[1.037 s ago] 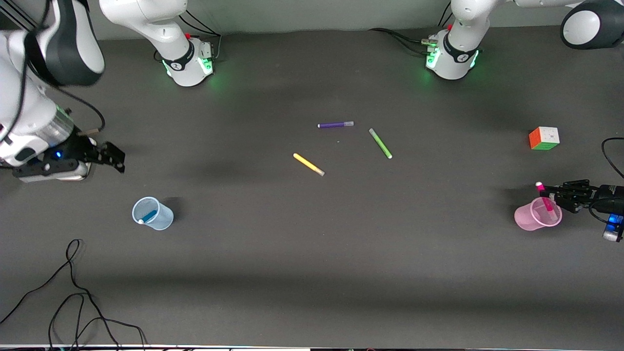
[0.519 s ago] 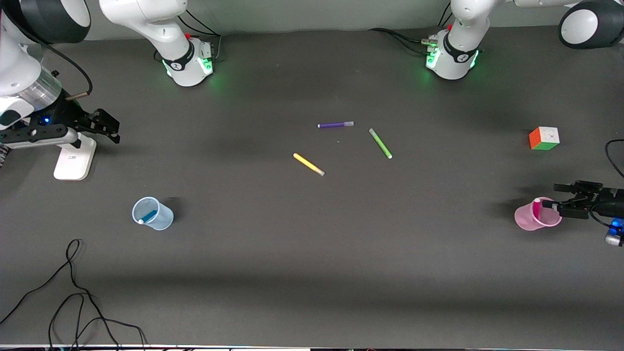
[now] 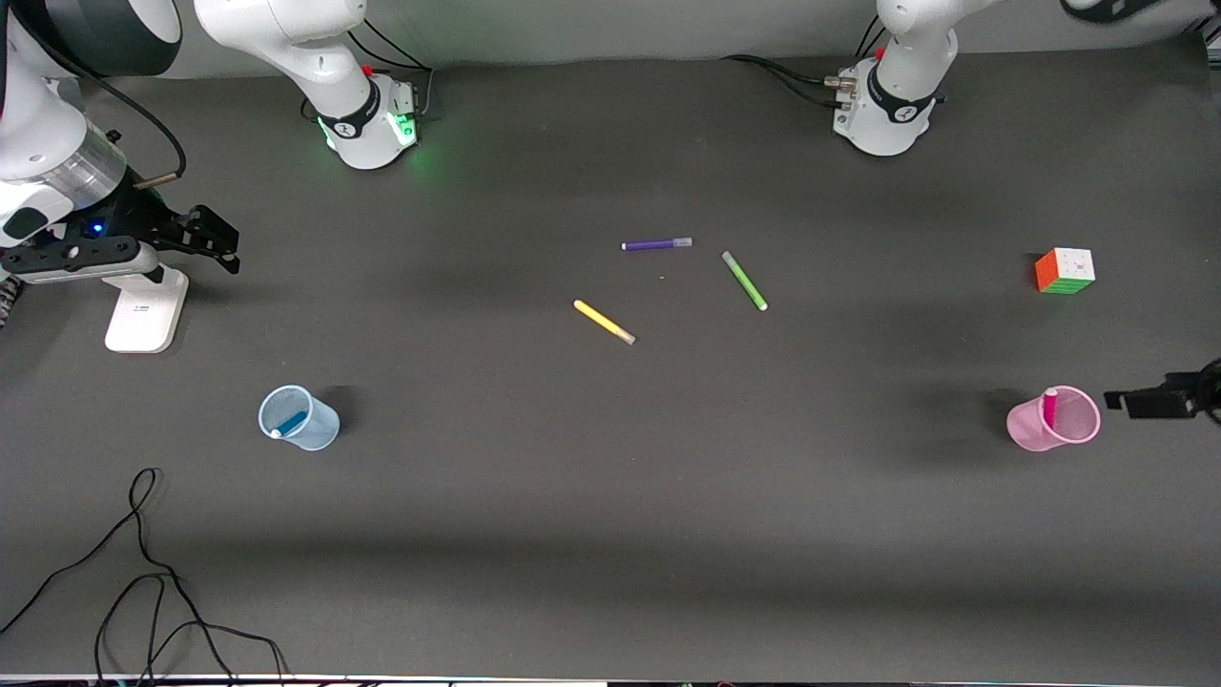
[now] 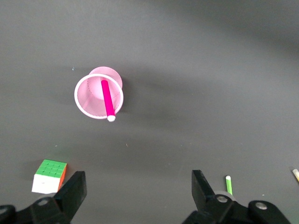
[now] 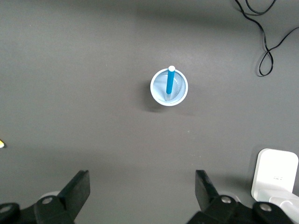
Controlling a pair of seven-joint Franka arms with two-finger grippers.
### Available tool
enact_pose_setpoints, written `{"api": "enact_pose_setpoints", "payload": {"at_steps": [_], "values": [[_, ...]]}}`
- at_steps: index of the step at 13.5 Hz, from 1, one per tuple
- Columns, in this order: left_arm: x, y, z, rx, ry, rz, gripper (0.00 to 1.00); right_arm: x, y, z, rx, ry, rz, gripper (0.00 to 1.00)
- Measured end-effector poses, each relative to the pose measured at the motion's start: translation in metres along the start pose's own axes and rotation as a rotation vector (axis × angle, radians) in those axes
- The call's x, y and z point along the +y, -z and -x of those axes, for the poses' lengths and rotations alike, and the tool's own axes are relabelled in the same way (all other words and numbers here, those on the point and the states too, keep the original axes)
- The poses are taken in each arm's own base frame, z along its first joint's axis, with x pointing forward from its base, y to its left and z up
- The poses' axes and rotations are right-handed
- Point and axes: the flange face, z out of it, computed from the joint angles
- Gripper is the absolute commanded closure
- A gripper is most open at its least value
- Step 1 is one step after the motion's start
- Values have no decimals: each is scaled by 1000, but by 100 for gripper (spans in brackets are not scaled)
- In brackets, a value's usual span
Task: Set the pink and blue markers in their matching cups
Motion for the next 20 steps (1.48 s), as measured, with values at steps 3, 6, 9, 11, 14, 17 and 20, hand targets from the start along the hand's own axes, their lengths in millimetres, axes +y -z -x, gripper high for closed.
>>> {"api": "enact_pose_setpoints", "payload": {"at_steps": [3, 6, 9, 11, 14, 17, 20], "values": [[37, 31, 60, 91, -51, -55, 0, -25, 19, 0, -4, -26, 9, 0], [65, 51, 116, 135, -87, -98, 0, -6, 25, -1, -1, -84, -11, 0], [76, 68, 142, 169, -105, -114, 0, -1, 23, -2, -20, -96, -16, 0], [85, 71, 152, 178, -119, -120, 0, -2, 23, -3, -19, -93, -16, 0], [94, 63, 159, 204, -136, -138, 0, -2, 30, -7, -4, -84, -16, 0], [91, 22, 144, 220, -139, -178, 0, -1, 31, -13, -3, -83, -16, 0], [94, 11, 145, 210, -139, -184, 0, -1, 24, -17, -15, -84, -16, 0]]}}
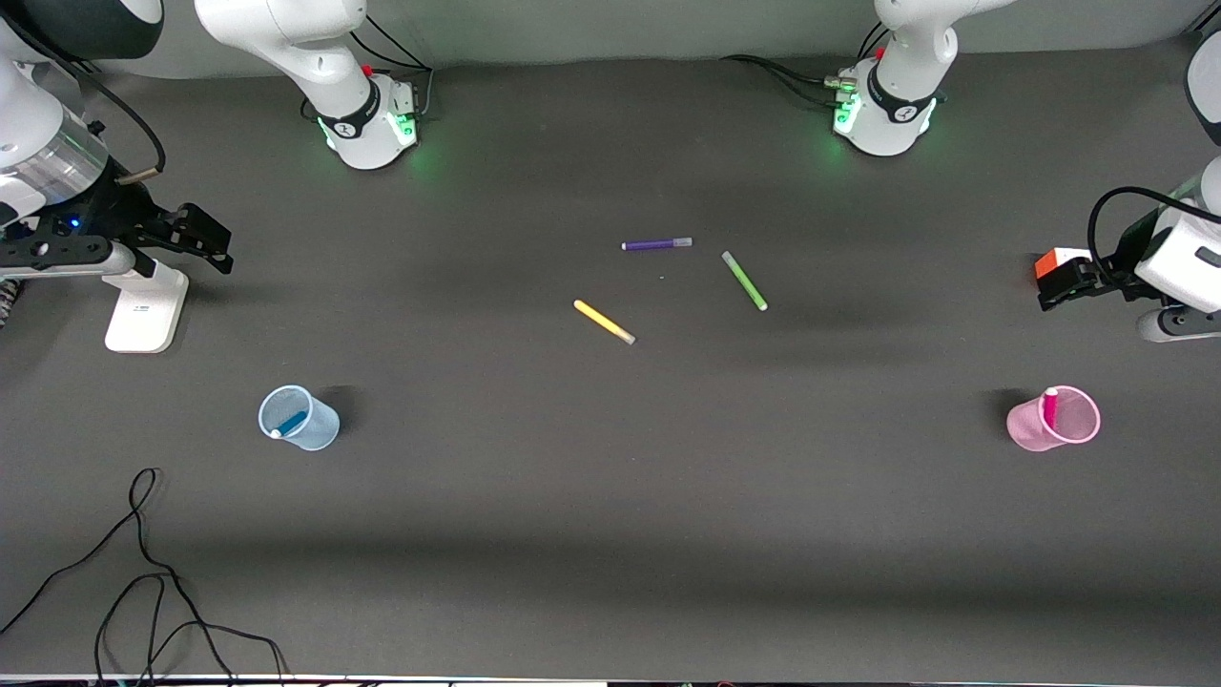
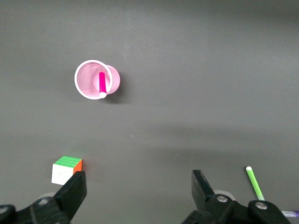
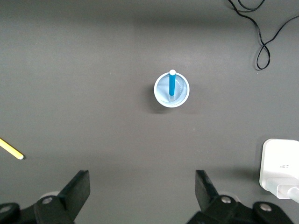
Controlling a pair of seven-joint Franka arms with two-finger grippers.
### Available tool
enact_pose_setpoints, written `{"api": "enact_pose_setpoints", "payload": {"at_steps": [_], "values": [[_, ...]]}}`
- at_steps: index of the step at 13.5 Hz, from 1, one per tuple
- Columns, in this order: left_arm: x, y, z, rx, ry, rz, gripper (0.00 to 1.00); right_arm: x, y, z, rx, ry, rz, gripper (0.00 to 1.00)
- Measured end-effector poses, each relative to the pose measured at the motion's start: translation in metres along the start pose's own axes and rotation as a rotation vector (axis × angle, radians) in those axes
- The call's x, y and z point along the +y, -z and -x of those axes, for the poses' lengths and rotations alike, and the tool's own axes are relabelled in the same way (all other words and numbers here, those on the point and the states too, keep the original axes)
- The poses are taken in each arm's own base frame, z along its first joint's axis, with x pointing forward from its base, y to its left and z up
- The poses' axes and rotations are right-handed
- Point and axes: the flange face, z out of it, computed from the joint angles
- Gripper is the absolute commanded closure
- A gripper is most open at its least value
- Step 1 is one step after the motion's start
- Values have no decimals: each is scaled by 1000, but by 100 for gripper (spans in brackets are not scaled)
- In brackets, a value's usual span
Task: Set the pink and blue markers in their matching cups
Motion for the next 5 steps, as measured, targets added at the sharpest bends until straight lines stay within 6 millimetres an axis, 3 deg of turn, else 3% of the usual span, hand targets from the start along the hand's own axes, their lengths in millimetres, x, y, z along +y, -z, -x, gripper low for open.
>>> {"api": "enact_pose_setpoints", "payload": {"at_steps": [5], "values": [[1, 37, 4, -21, 3, -1, 0, -1, -10, -5, -19, 0, 0, 0]]}}
